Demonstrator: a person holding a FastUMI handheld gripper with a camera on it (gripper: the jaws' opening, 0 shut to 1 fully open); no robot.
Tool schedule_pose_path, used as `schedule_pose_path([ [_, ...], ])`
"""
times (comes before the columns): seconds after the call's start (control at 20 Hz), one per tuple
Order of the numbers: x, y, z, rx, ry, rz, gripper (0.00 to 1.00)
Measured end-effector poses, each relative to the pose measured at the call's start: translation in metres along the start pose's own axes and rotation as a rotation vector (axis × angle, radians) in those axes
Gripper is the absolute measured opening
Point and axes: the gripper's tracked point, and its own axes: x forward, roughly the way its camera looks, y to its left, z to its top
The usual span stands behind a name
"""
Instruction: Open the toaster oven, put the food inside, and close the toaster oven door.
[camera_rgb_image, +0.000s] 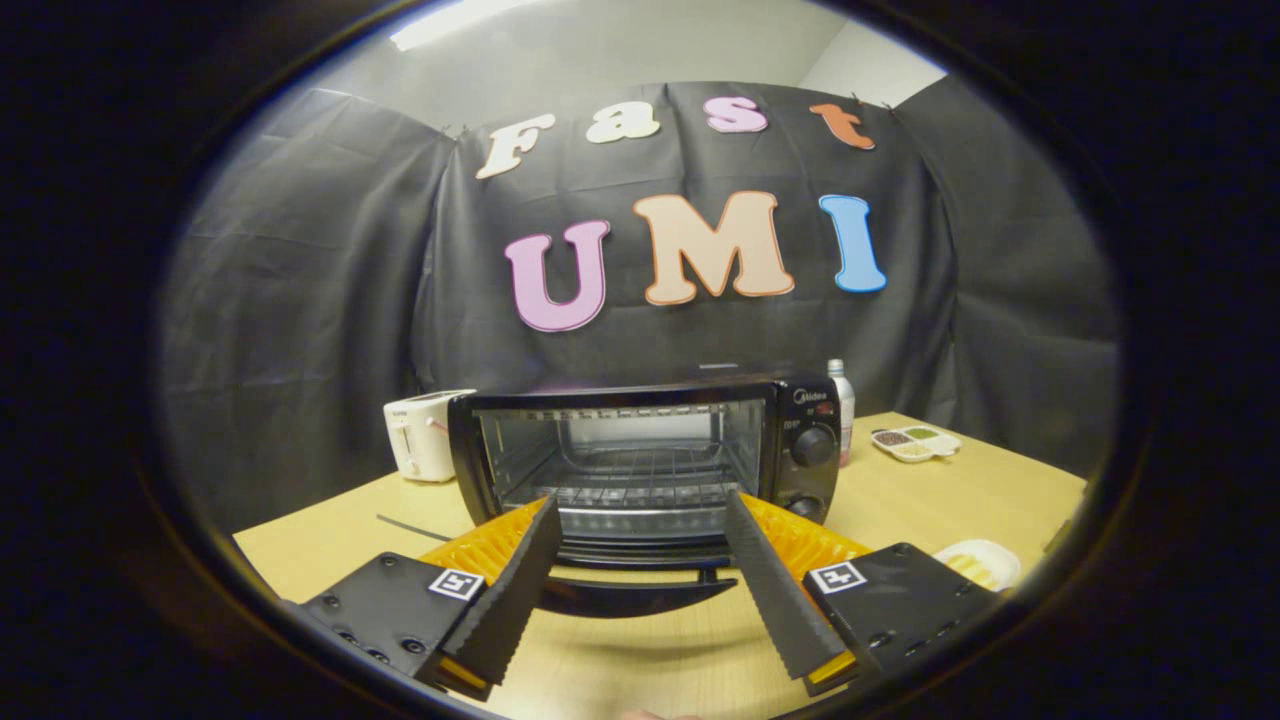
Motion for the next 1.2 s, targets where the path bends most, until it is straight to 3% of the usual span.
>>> schedule_pose_path([
  [0.45, -0.018, -0.003, -0.047, 0.002, 0.095, -0.017, 1.00],
  [0.75, -0.025, -0.006, -0.090, 0.039, 0.256, -0.011, 1.00],
  [1.2, -0.026, -0.009, -0.094, -0.031, 0.296, -0.001, 0.99],
])
